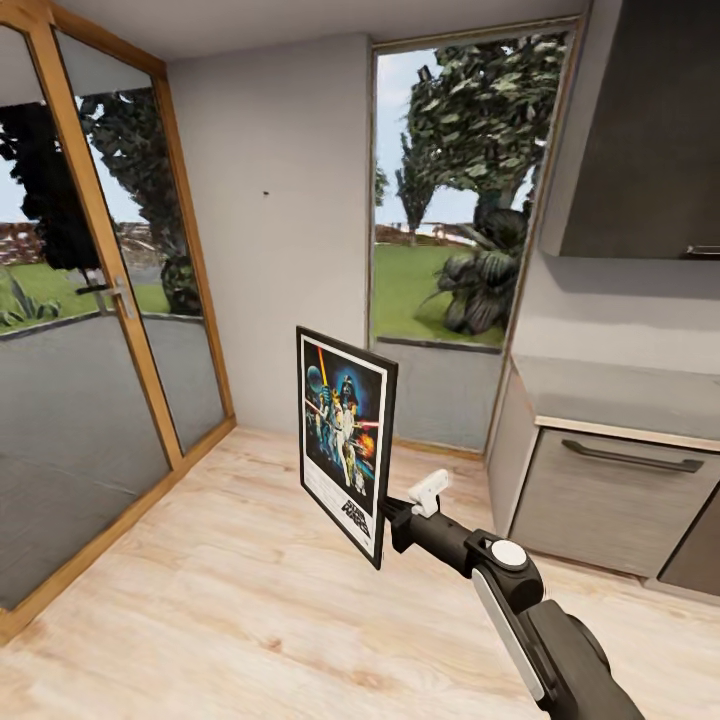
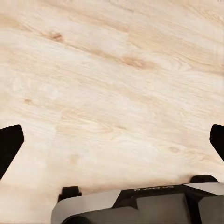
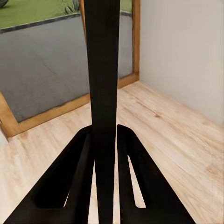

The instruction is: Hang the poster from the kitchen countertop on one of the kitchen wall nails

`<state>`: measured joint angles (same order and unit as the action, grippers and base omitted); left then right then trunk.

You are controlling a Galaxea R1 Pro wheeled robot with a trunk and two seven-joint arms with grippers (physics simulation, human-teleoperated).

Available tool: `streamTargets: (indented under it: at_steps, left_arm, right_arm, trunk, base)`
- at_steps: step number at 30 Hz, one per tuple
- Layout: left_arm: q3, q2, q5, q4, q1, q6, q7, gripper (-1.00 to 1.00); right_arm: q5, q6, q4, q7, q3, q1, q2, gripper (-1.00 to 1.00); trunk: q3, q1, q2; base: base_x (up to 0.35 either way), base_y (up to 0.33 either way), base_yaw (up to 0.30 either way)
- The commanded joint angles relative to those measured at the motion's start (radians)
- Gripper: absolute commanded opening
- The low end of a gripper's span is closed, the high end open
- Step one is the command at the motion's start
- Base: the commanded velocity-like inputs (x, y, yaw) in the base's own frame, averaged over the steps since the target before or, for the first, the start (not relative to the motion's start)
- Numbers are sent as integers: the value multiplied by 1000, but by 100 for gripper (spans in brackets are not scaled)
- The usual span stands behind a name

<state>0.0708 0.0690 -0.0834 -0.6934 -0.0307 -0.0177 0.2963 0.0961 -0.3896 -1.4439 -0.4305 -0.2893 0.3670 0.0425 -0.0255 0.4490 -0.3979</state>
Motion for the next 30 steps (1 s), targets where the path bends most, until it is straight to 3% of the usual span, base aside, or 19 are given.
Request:
streamTargets:
  at_steps: [1,14,16,19,20,28,30]
  left_arm:
    - [1,0,-9,0,0,1,6,100]
    - [1,0,-9,-1,0,1,5,100]
    - [1,0,-9,-1,0,1,5,100]
    - [1,0,-9,-1,0,0,5,100]
    - [1,0,-9,-1,0,0,5,100]
    - [1,0,-9,-1,0,-1,6,100]
    - [1,0,-9,-1,0,-1,6,100]
  right_arm:
    - [13,-9,-1,-2,-1,1,0,-100]
    - [13,-9,-1,-6,1,1,1,-100]
    - [12,-9,-1,-54,5,1,8,-100]
    - [13,-7,-1,-142,9,1,37,-100]
    - [15,-7,-1,-174,13,1,59,-100]
    - [18,-4,-1,-252,43,1,74,-100]
    - [18,-3,-1,-280,74,1,75,-100]
  trunk:
    - [-2,1,-2]
    - [-2,1,-2]
    - [-2,1,-2]
    - [-2,1,-2]
    - [-2,1,-2]
    - [-2,1,-2]
    - [-2,1,-2]
  base:
    - [178,299,0]
    - [178,308,0]
    - [178,311,0]
    - [178,311,0]
    - [178,311,0]
    - [178,311,0]
    - [174,313,0]
